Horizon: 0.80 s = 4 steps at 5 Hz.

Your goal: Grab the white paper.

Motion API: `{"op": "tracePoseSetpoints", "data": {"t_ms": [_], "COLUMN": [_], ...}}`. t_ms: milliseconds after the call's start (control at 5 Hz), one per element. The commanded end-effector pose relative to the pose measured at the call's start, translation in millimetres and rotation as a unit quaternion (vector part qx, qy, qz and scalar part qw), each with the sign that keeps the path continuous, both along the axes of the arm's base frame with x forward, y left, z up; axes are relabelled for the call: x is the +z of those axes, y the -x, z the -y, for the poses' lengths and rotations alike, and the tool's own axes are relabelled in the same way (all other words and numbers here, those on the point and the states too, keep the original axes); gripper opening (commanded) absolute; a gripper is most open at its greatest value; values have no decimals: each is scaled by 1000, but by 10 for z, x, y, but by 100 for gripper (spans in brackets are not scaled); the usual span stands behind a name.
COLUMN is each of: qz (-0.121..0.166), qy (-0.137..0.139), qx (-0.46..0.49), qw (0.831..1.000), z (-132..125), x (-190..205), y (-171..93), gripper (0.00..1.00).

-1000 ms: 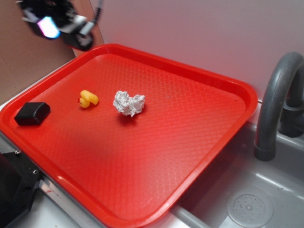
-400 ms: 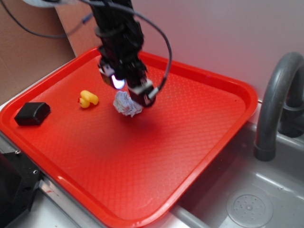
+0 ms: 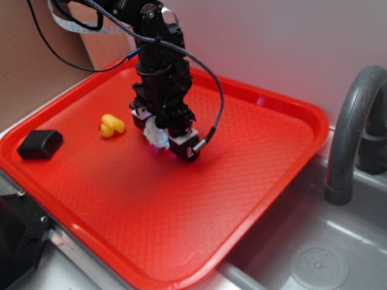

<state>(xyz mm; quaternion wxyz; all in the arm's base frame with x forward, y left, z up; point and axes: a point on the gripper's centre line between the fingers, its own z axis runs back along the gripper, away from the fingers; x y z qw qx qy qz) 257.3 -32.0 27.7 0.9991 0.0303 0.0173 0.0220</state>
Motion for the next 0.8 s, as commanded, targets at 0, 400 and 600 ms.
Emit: {"op": "tracePoseSetpoints", "data": {"t_ms": [0, 400, 600], "qz": [-15, -15, -13], "qy": [-16, -89, -65], "qx": [-11, 160, 212], "qw": [1000, 983, 975], "z": [-1, -181, -252], "x": [-37, 828, 1322], "y": [64, 89, 106], "gripper": [0, 0, 0]}}
